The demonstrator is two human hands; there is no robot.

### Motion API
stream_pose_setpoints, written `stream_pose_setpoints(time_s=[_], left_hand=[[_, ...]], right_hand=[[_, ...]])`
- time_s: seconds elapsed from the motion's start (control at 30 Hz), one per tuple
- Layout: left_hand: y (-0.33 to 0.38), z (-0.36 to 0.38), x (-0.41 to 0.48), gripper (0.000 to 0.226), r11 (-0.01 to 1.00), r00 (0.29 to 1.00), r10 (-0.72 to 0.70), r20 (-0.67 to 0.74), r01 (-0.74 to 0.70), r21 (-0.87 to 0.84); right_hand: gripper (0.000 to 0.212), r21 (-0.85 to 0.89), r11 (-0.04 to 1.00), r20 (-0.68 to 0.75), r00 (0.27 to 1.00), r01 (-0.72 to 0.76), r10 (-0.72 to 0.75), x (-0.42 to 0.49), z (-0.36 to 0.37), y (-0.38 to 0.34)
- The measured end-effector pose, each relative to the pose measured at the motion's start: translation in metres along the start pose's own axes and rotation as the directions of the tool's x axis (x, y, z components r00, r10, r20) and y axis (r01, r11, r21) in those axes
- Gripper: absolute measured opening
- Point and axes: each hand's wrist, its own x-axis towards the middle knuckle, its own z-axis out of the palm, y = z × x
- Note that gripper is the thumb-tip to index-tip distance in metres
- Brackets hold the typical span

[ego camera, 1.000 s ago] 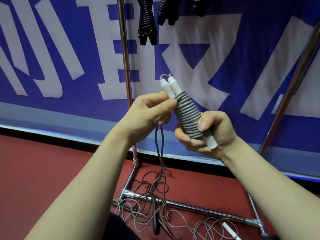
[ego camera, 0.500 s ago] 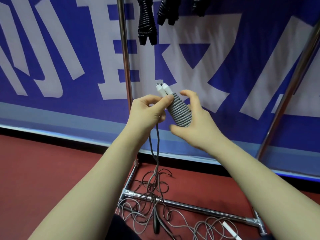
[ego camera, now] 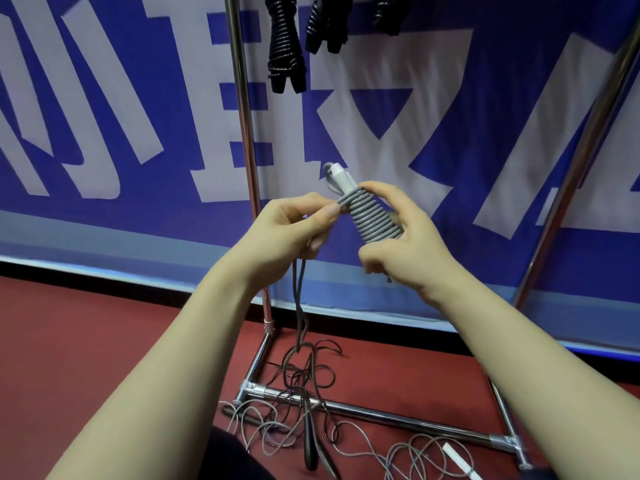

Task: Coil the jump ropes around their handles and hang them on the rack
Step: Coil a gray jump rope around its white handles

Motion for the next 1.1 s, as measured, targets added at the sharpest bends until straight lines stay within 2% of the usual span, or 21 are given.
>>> stream_pose_setpoints(time_s=[0.1,0.17,0.2,0.27,0.4,0.5,0.57,0.63,0.7,0.77,0.83,0.9,1.0,1.1], left_hand=[[-0.002,-0.003,0.001,0.051,1.000,1.000,-0.020,-0.007,0.020,-0.021],[0.000,0.000,0.002,0.058,0.999,0.999,-0.027,-0.025,0.026,-0.040],[0.000,0.002,0.002,0.054,0.999,0.999,-0.030,-0.033,0.029,-0.045],[-0.001,0.003,0.003,0.031,0.998,0.999,-0.023,-0.038,0.021,-0.058],[-0.003,0.007,0.002,0.032,0.995,1.000,-0.025,0.010,0.026,-0.098],[-0.002,0.009,0.003,0.029,0.995,1.000,-0.001,0.000,0.001,-0.097],[-0.002,0.009,0.003,0.028,0.998,0.998,0.003,-0.068,-0.008,-0.070],[-0.003,0.008,0.004,0.038,0.998,0.988,-0.017,-0.153,0.009,-0.056],[-0.003,0.009,0.004,0.038,0.998,0.977,-0.031,-0.212,0.019,-0.059],[-0.001,0.011,0.003,0.028,0.999,0.968,-0.032,-0.248,0.021,-0.047],[-0.001,0.014,0.004,0.023,1.000,0.955,-0.019,-0.297,0.018,-0.004],[0.000,0.019,0.004,0.022,0.999,0.938,-0.021,-0.345,0.030,0.022],[0.002,0.027,0.005,0.022,0.998,0.906,-0.052,-0.420,0.057,0.001],[0.003,0.035,0.006,0.024,0.998,0.887,-0.061,-0.458,0.051,-0.033]], right_hand=[[0.080,0.137,0.988,0.103,0.993,-0.065,0.051,0.000,0.000,0.003],[0.080,0.232,0.969,0.155,0.986,-0.090,0.055,0.001,-0.001,0.005],[0.083,0.269,0.958,0.193,0.980,-0.101,0.049,0.001,-0.001,0.004],[0.090,0.353,0.924,0.308,0.951,-0.145,0.032,0.002,-0.002,0.004],[0.075,0.504,0.812,0.532,0.846,-0.293,-0.026,0.000,-0.005,0.003],[0.076,0.573,0.720,0.605,0.795,-0.390,-0.051,0.002,-0.009,0.009],[0.080,0.564,0.716,0.614,0.788,-0.412,-0.031,0.002,-0.009,0.007],[0.076,0.500,0.779,0.549,0.834,-0.378,0.053,0.001,-0.006,0.002],[0.068,0.375,0.889,0.398,0.912,-0.262,0.101,0.001,-0.002,-0.002],[0.069,0.197,0.972,0.252,0.964,-0.132,0.080,0.000,0.002,-0.004],[0.073,0.006,1.000,0.129,0.992,0.001,-0.002,-0.002,0.005,-0.002],[0.076,-0.219,0.969,0.035,0.993,0.114,-0.109,-0.004,0.009,-0.001],[0.082,-0.553,0.820,0.005,0.985,0.148,-0.175,-0.007,0.014,-0.002],[0.087,-0.598,0.793,-0.026,0.986,0.115,-0.163,-0.008,0.019,0.001]])
